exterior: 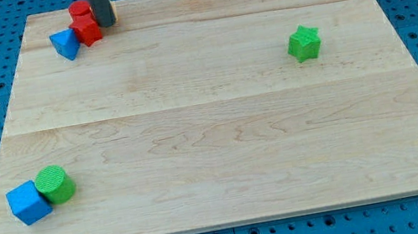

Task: Push the green star towards the yellow hexagon

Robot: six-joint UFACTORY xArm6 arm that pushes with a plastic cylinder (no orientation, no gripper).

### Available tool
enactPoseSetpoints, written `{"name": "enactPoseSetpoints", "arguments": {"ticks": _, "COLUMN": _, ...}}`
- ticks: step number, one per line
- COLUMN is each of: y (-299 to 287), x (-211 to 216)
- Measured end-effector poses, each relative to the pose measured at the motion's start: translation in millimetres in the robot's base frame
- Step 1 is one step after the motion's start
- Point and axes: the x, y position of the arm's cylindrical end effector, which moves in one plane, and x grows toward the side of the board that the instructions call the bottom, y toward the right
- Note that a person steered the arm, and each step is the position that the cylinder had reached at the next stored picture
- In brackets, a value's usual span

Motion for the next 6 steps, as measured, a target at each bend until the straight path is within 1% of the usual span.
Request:
{"name": "enactPoseSetpoints", "arguments": {"ticks": 1, "y": 122, "x": 0}}
{"name": "enactPoseSetpoints", "arguments": {"ticks": 2, "y": 229, "x": 4}}
{"name": "enactPoseSetpoints", "arguments": {"ticks": 3, "y": 316, "x": 21}}
{"name": "enactPoseSetpoints", "arguments": {"ticks": 4, "y": 376, "x": 69}}
{"name": "enactPoseSetpoints", "arguments": {"ticks": 5, "y": 373, "x": 126}}
{"name": "enactPoseSetpoints", "arguments": {"ticks": 6, "y": 309, "x": 144}}
